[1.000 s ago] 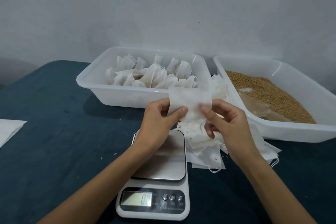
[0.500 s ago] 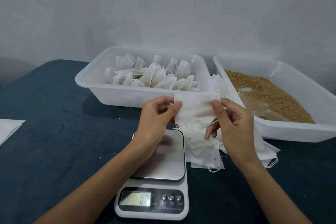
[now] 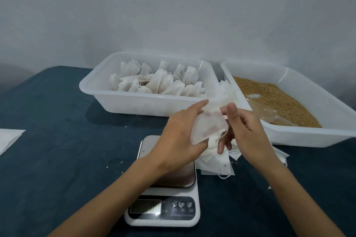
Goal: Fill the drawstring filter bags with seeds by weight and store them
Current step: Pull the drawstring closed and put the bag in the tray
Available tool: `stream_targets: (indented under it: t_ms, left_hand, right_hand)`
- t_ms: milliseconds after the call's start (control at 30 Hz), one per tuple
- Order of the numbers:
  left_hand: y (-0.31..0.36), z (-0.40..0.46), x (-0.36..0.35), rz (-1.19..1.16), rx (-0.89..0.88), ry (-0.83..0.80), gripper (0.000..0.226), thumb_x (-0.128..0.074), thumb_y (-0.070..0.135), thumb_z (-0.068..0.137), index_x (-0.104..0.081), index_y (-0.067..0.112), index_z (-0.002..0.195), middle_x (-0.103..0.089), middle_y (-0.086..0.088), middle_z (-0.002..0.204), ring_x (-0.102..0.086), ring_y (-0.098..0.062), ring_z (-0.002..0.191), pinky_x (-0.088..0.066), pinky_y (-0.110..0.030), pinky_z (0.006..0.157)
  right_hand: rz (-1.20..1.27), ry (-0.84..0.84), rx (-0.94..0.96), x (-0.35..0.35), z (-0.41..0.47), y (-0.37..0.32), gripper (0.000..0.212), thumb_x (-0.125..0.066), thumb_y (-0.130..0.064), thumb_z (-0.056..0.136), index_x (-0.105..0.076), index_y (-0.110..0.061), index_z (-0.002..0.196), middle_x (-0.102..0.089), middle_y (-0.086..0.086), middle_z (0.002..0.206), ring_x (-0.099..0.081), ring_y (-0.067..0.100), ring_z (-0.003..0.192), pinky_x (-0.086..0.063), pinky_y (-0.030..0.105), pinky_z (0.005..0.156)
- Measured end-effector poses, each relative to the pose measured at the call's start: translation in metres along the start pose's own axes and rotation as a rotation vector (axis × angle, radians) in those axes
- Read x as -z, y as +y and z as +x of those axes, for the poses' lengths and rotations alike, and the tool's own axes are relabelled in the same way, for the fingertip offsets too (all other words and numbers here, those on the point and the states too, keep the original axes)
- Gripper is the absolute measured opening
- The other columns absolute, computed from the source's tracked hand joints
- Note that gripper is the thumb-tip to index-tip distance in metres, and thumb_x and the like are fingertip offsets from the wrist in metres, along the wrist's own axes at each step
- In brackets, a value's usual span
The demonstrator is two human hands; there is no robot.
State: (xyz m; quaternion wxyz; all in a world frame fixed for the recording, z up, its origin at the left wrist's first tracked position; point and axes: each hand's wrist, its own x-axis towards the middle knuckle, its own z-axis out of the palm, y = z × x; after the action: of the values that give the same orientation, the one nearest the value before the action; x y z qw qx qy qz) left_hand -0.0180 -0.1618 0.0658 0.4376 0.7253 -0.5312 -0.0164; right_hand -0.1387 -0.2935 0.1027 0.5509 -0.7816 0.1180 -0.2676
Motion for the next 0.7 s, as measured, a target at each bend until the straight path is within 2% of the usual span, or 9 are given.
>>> stream_targets:
  t_ms: [67, 133, 267, 400, 467, 533, 600, 667, 700]
  left_hand:
    - [0.005, -0.001, 0.000, -0.067, 0.055, -0.020, 0.076, -0.071, 0.017, 0.083, -0.041, 0.025, 0.152, -0.063, -0.001, 0.123, -0.057, -0.023, 0.115, -0.044, -0.039, 0.104]
    - [0.011, -0.002, 0.002, -0.131, 0.059, -0.039, 0.066, -0.066, 0.021, 0.080, -0.049, 0.021, 0.144, -0.067, -0.001, 0.117, -0.061, -0.024, 0.108, -0.048, -0.042, 0.098]
    - [0.021, -0.005, 0.003, -0.300, 0.113, -0.084, 0.048, -0.078, 0.019, 0.085, -0.055, 0.023, 0.127, -0.068, 0.002, 0.113, -0.062, -0.019, 0.103, -0.051, -0.046, 0.091]
    - [0.016, -0.010, 0.004, -0.416, 0.142, -0.099, 0.034, -0.076, 0.010, 0.090, -0.058, 0.020, 0.117, -0.067, 0.003, 0.106, -0.063, -0.018, 0.100, -0.052, -0.048, 0.091]
    - [0.007, -0.014, 0.007, -0.438, 0.148, -0.112, 0.038, -0.078, 0.010, 0.086, -0.058, 0.028, 0.114, -0.066, 0.006, 0.103, -0.062, -0.018, 0.098, -0.051, -0.049, 0.091]
    - [0.000, -0.017, 0.012, -0.464, 0.182, -0.113, 0.046, -0.083, 0.019, 0.079, -0.058, 0.040, 0.112, -0.068, 0.006, 0.107, -0.063, -0.021, 0.100, -0.053, -0.047, 0.091]
    - [-0.004, -0.018, 0.014, -0.510, 0.213, -0.102, 0.052, -0.085, 0.026, 0.073, -0.060, 0.042, 0.115, -0.069, 0.005, 0.110, -0.064, -0.023, 0.103, -0.056, -0.046, 0.091]
    - [-0.006, -0.017, 0.015, -0.581, 0.232, -0.085, 0.053, -0.087, 0.029, 0.071, -0.061, 0.037, 0.116, -0.070, 0.003, 0.109, -0.066, -0.025, 0.103, -0.057, -0.043, 0.089]
    - [-0.006, -0.017, 0.015, -0.610, 0.235, -0.079, 0.052, -0.089, 0.029, 0.071, -0.062, 0.036, 0.115, -0.071, 0.003, 0.107, -0.067, -0.024, 0.103, -0.057, -0.040, 0.088]
  right_hand:
    - [-0.090, -0.184, -0.087, 0.006, 0.002, -0.014, 0.090, -0.032, -0.090, 0.078, -0.072, -0.011, 0.094, -0.070, 0.017, 0.072, -0.069, 0.031, 0.051, -0.042, 0.027, 0.044]
    - [-0.227, -0.322, -0.132, 0.013, 0.008, -0.032, 0.115, -0.025, -0.100, 0.067, -0.071, 0.000, 0.097, -0.067, 0.030, 0.085, -0.071, 0.032, 0.056, -0.042, 0.028, 0.045]
    - [-0.450, -0.506, -0.253, 0.018, 0.019, -0.069, 0.123, -0.016, -0.106, 0.053, -0.076, -0.012, 0.106, -0.076, 0.002, 0.104, -0.073, 0.033, 0.061, -0.048, 0.028, 0.050]
    - [-0.574, -0.665, -0.303, 0.012, 0.029, -0.093, 0.105, -0.010, -0.094, 0.069, -0.078, -0.020, 0.100, -0.077, 0.000, 0.100, -0.074, 0.034, 0.065, -0.050, 0.025, 0.053]
    - [-0.563, -0.652, -0.271, 0.017, 0.034, -0.101, 0.101, -0.013, -0.095, 0.076, -0.078, -0.023, 0.100, -0.078, -0.002, 0.100, -0.074, 0.033, 0.064, -0.050, 0.022, 0.051]
    - [-0.507, -0.557, -0.209, 0.034, 0.044, -0.105, 0.093, -0.019, -0.093, 0.080, -0.079, -0.025, 0.100, -0.079, 0.001, 0.099, -0.073, 0.032, 0.062, -0.049, 0.021, 0.048]
    - [-0.531, -0.352, -0.178, 0.060, 0.059, -0.097, 0.075, -0.034, -0.085, 0.086, -0.079, -0.026, 0.096, -0.079, 0.002, 0.094, -0.072, 0.030, 0.059, -0.050, 0.022, 0.047]
    - [-0.705, -0.121, -0.181, 0.096, 0.077, -0.070, 0.045, -0.058, -0.065, 0.088, -0.078, -0.025, 0.091, -0.078, 0.000, 0.088, -0.073, 0.024, 0.060, -0.052, 0.024, 0.050]
    - [-0.834, -0.045, -0.222, 0.116, 0.086, -0.050, 0.033, -0.068, -0.054, 0.086, -0.076, -0.024, 0.096, -0.078, -0.002, 0.088, -0.073, 0.022, 0.064, -0.053, 0.026, 0.054]
